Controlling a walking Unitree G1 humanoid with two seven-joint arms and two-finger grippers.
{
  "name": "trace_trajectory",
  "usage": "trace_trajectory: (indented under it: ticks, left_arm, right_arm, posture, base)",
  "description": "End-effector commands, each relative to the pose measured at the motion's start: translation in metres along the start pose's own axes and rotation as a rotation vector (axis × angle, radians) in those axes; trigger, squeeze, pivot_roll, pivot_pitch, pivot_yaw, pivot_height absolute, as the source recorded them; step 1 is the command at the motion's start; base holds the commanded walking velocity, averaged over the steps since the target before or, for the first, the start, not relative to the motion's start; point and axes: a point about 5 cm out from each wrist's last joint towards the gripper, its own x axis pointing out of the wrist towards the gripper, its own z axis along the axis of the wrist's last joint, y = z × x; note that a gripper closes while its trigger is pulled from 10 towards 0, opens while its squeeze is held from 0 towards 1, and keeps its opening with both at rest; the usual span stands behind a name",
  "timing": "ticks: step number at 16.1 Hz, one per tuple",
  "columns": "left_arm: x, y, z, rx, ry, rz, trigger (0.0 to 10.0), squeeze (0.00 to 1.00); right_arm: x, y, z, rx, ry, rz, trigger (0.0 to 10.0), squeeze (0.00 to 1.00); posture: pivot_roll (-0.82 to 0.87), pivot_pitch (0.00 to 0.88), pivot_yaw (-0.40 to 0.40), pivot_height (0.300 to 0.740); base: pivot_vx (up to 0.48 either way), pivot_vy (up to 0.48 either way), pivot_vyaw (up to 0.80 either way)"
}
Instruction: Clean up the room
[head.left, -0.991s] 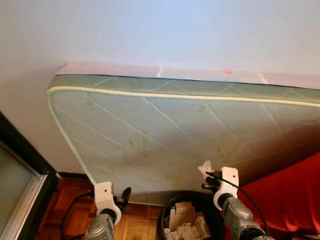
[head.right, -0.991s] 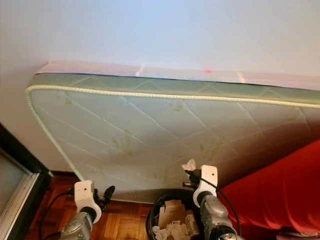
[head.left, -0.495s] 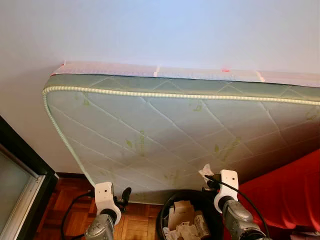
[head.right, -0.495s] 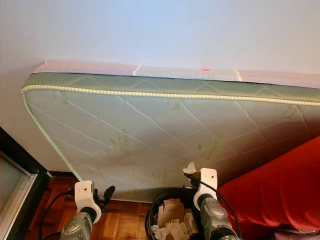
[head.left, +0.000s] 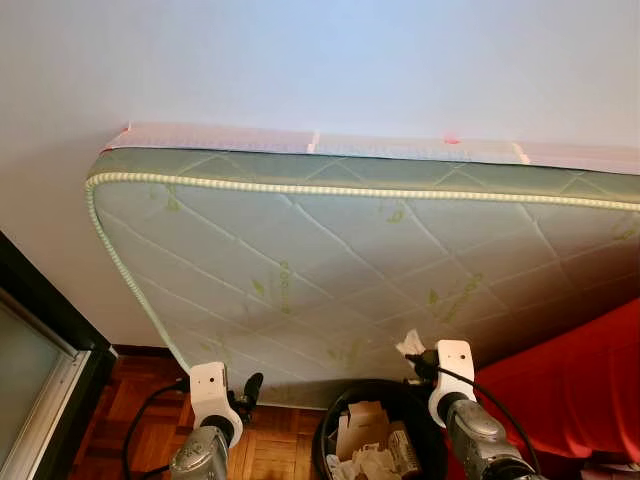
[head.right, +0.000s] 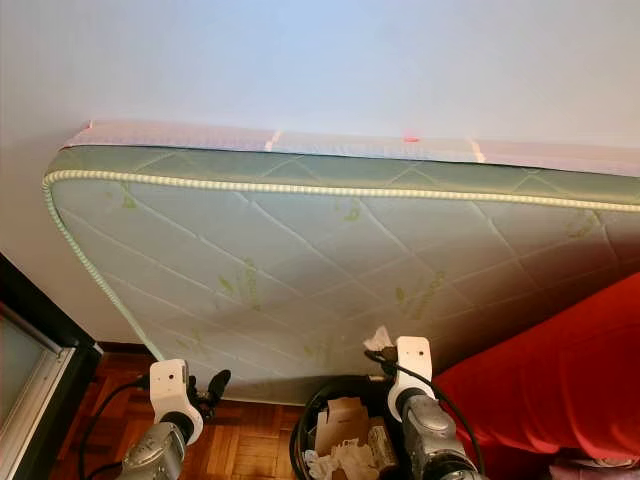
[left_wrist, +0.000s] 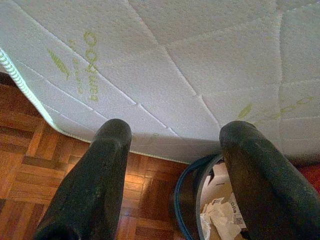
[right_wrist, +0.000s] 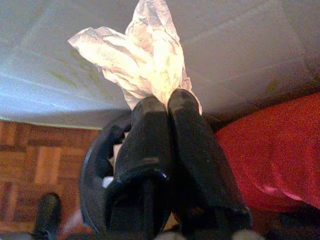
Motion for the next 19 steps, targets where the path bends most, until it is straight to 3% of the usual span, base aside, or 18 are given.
trace_trajectory:
  ticks: [1,15,16,17,19]
  left_arm:
    - [-0.0011,-0.0020,-0.0065,-0.001,0.039,-0.013,10.0,0.00]
    - [0.0008,-0.0037,-0.0050,-0.006,0.043,-0.012,10.0,0.00]
    - [0.0007,-0.0037,-0.0051,-0.007,0.043,-0.011,10.0,0.00]
    - [0.0007,-0.0037,-0.0051,-0.008,0.043,-0.011,10.0,0.00]
    - [0.0006,-0.0034,-0.0052,-0.008,0.044,-0.012,10.0,0.00]
  right_arm:
    - [-0.0029,-0.0061,-0.0106,-0.020,0.049,-0.031,10.0,0.00]
    - [-0.0041,-0.0103,-0.0157,-0.087,0.098,-0.063,10.0,0.00]
    - [-0.0044,-0.0106,-0.0164,-0.091,0.100,-0.062,10.0,0.43]
    - [-0.0047,-0.0109,-0.0174,-0.093,0.104,-0.062,10.0,1.00]
    - [-0.0054,-0.0121,-0.0192,-0.095,0.109,-0.069,10.0,1.00]
  posture:
    - [0.18,0.117,-0.062,0.740]
    - [0.18,0.111,-0.066,0.740]
    - [0.18,0.111,-0.066,0.740]
    - [0.18,0.114,-0.065,0.740]
    - [0.18,0.114,-0.064,0.740]
  base:
    - [0.000,0.000,0.00]
    - [0.000,0.000,0.00]
    - [0.000,0.000,0.00]
    - [0.000,0.000,0.00]
    - [0.000,0.000,0.00]
